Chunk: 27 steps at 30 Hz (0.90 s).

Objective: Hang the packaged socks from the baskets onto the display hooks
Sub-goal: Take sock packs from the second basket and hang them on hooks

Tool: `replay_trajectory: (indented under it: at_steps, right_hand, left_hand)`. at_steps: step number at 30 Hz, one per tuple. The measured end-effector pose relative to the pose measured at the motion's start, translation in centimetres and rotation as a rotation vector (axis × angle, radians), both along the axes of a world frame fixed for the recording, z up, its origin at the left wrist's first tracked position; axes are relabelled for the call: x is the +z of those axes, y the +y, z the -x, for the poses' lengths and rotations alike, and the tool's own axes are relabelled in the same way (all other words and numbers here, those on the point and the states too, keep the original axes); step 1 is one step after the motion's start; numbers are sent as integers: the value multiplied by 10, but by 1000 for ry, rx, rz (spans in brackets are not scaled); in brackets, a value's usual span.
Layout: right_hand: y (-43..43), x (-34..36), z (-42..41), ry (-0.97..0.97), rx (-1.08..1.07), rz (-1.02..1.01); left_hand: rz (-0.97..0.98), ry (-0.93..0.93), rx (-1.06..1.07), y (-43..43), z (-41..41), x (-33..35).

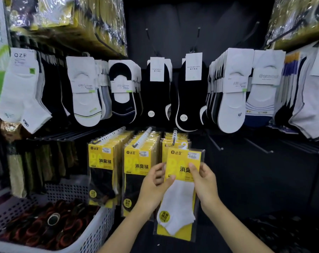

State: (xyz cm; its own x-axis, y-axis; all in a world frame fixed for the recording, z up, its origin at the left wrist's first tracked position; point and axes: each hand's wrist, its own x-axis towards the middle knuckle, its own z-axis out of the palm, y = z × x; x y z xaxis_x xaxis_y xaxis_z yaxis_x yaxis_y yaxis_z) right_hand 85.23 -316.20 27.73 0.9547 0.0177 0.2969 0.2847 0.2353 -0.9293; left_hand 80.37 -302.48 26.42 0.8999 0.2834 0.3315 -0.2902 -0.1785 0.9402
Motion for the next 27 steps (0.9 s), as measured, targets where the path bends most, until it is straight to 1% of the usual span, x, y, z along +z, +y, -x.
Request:
replay_trajectory:
  at_steps: [4,6,9,11,14,16,18,20,24,27]
  right_hand:
    - [9,9,-11,-49,16,104]
    - [16,8,-19,-39,3,125]
    - [23,4,-33,44,-65,142]
    - [26,1,-42,111,-100,111]
    - [29,-4,-48,180,-112,52]
    - [25,-14,-49,213,-165,54]
    - [12,-31,-45,241,-217,44]
    - [-7,-56,-33,265,-210,75]
    - [-54,-129,15,369,-57,227]
    - [-90,-185,66,498,90,396]
  left_hand:
    - [27,-8,39,0,2,1]
    - [34,-3,58,2,0,1]
    - [-8,54,54,2,-10,0]
    - [-23,88,35,-1,-17,-3]
    - [-43,96,43,-4,-22,-12]
    - [-49,105,42,-6,-22,-25]
    - [-46,134,32,-10,-19,-45]
    - [-49,218,46,-15,-11,-72]
    - [-3,434,-29,-27,29,-148]
    - [3,593,-97,-41,73,-205]
